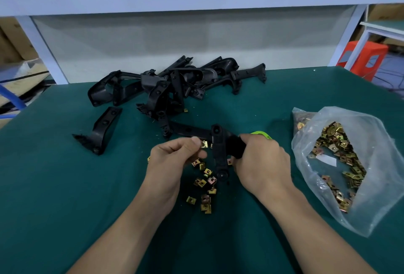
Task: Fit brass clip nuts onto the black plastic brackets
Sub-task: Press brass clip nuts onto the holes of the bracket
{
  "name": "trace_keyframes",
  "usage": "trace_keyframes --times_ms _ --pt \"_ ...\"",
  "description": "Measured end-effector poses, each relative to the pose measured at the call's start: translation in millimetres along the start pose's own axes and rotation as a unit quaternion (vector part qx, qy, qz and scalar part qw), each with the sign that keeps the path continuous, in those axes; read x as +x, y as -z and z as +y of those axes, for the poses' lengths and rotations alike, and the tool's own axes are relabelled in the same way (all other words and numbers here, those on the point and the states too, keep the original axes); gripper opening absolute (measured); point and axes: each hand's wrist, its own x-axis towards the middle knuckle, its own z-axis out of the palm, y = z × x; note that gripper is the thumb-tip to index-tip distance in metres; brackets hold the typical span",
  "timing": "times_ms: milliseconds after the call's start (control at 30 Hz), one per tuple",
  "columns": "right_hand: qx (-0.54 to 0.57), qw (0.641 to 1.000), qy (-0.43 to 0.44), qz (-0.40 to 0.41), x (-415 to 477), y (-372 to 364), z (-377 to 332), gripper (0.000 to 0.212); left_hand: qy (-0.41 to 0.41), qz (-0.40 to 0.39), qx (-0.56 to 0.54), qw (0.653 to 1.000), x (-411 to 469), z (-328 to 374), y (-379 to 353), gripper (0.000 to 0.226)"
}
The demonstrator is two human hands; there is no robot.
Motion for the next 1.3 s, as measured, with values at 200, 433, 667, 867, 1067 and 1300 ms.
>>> trace_keyframes --times_ms 200,433,667,867,1067,1300 --pt "-0.012 0.999 0.032 -0.008 -3.5 -0.2 -2.5 0.030 -0.003 0.006 0.016 1.000 -2.2 1.1 -3.3 0.029" --pt "-0.023 0.999 0.039 -0.013 -4.2 3.6 -5.8 0.018 -0.010 0.021 0.024 0.999 -2.7 0.9 -3.6 0.030" --pt "-0.068 0.997 0.020 0.000 -10.8 1.2 -15.5 0.025 -0.043 0.057 0.035 0.997 -1.0 -4.0 -3.4 0.031" --pt "-0.089 0.996 0.019 -0.001 -13.3 2.4 -17.0 0.026 -0.123 0.111 0.166 0.972 -6.5 -10.9 -6.9 0.006" --pt "-0.099 0.995 0.022 0.007 -11.5 4.7 -14.6 0.028 -0.133 0.119 0.255 0.950 -13.1 -11.5 -15.7 0.014" --pt "-0.091 0.996 0.025 0.005 -11.1 6.4 -11.6 0.028 -0.127 0.110 0.276 0.946 -13.2 -7.8 -12.2 0.010"
